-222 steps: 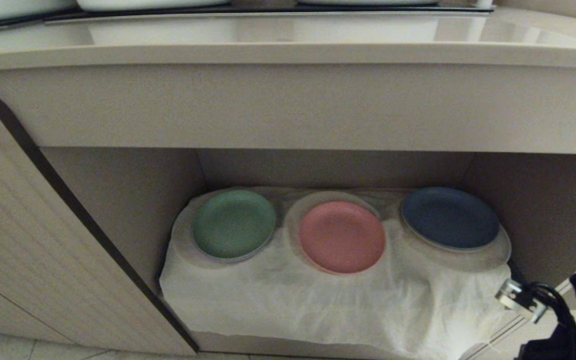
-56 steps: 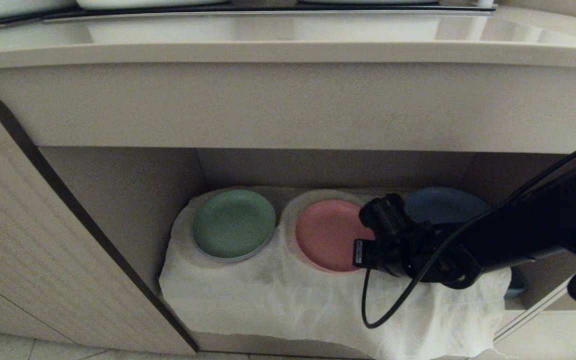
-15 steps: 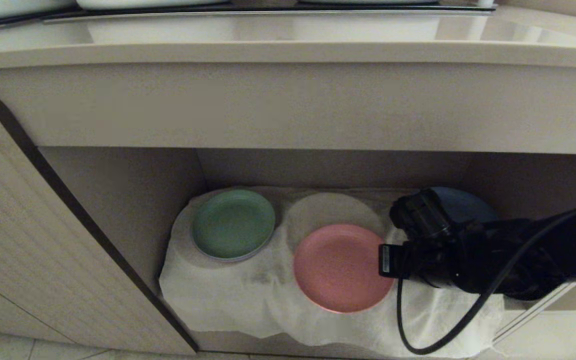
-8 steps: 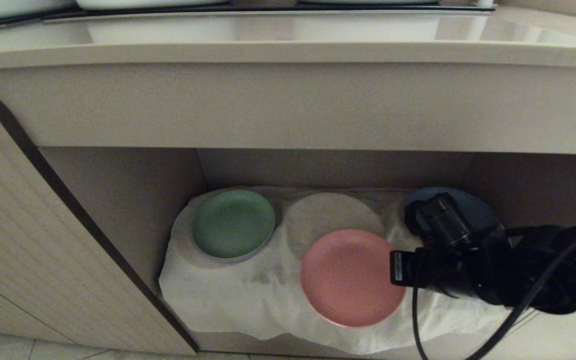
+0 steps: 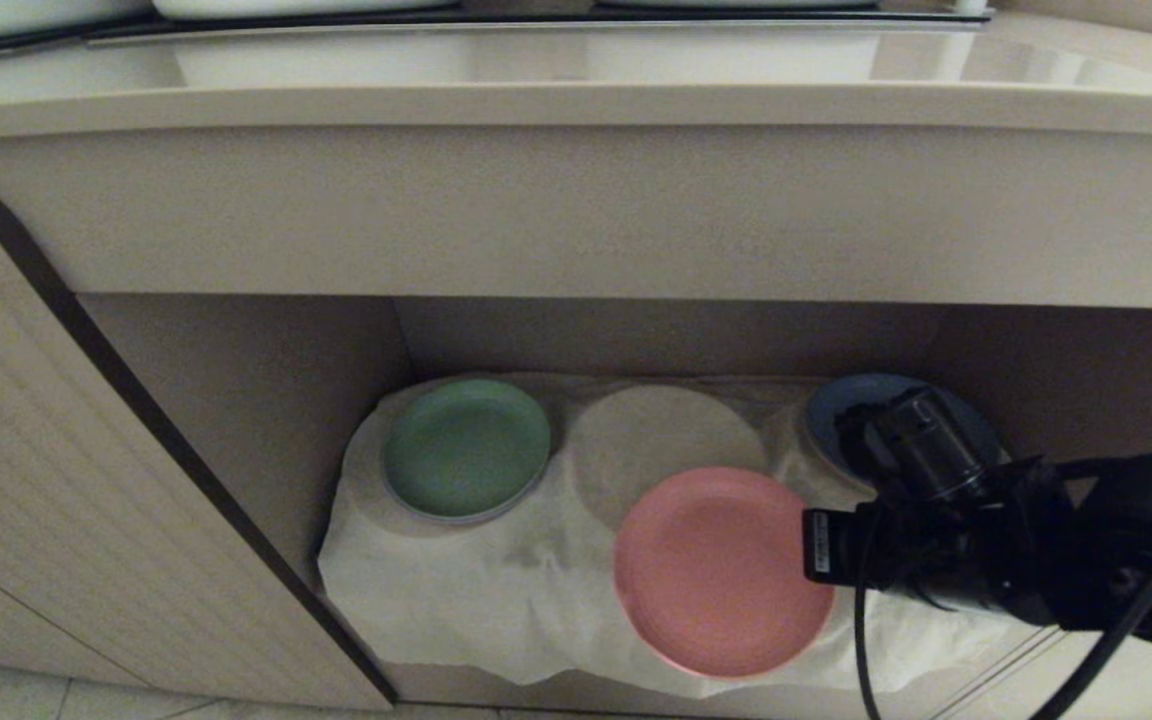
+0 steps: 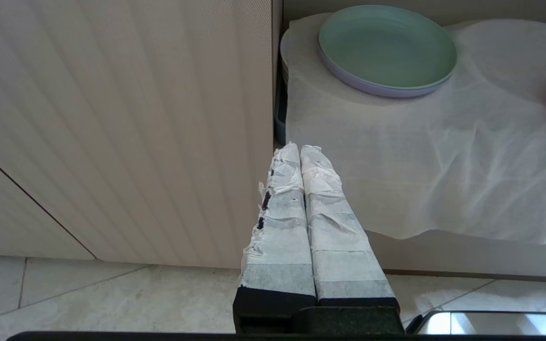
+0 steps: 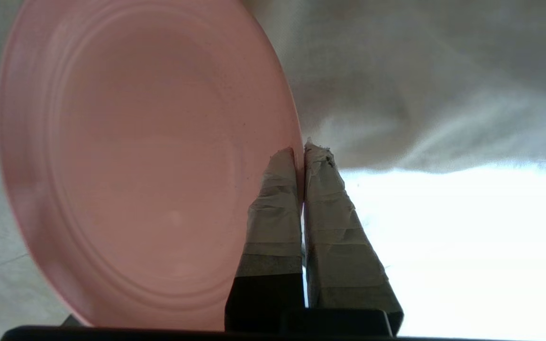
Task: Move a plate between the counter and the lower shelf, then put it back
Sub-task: Pick up the plate in the cupboard, then put the plate
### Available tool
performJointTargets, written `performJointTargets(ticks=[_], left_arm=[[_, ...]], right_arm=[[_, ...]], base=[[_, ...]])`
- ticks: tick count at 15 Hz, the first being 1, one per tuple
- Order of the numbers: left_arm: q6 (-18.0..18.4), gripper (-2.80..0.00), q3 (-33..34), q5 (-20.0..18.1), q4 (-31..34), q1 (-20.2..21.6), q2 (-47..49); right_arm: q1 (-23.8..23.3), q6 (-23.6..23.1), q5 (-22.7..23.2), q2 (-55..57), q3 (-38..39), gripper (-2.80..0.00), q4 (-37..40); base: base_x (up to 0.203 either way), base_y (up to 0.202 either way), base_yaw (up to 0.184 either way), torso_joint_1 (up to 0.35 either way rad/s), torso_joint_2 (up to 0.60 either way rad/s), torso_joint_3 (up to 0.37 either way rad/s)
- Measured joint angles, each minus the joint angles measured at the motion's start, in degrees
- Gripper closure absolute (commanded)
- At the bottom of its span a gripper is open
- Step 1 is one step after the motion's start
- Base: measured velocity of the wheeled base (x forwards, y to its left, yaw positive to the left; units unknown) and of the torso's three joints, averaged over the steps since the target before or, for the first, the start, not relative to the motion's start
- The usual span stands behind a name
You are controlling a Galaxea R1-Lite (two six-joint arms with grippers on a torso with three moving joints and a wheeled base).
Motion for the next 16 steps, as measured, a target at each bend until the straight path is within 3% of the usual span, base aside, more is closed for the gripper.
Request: performJointTargets(ticks=[6,16], left_arm=[[0.02,0.0,0.0,-0.02,0.0,0.0,0.0],[0.02,0.0,0.0,-0.02,0.0,0.0,0.0]], right_arm=[[-0.43,4.21,0.21,-2.96,1.55,0.0,2.43],[-5.1,4.15,0.29,-10.01,7.82,0.0,4.76]], base=[[0.0,0.0,0.0,0.0,0.0,0.0],[0.0,0.0,0.0,0.0,0.0,0.0]])
